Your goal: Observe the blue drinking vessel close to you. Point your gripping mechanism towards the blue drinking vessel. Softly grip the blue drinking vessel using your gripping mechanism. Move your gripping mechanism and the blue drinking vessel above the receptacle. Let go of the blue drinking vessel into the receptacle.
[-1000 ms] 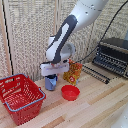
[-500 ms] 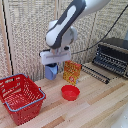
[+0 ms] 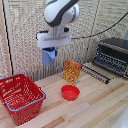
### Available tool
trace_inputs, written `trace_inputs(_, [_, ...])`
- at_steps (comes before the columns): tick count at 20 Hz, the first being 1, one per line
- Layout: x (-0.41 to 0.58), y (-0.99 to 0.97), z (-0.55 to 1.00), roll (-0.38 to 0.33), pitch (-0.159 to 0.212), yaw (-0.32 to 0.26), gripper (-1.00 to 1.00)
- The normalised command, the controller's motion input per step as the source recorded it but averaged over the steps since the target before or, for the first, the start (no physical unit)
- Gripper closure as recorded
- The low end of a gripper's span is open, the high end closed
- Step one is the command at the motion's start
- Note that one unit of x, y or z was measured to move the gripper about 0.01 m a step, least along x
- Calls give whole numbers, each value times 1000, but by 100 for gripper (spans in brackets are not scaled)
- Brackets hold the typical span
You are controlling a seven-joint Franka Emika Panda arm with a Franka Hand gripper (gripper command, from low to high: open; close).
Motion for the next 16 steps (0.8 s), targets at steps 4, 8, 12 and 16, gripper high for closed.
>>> trace_inputs(4, [0,852,509,56,43,0,100])
trace_inputs(8, [0,994,1,-3,25,0,100])
trace_inputs(12, [16,1000,-466,-40,21,0,100])
trace_inputs(16, [49,946,-881,-150,6,0,100])
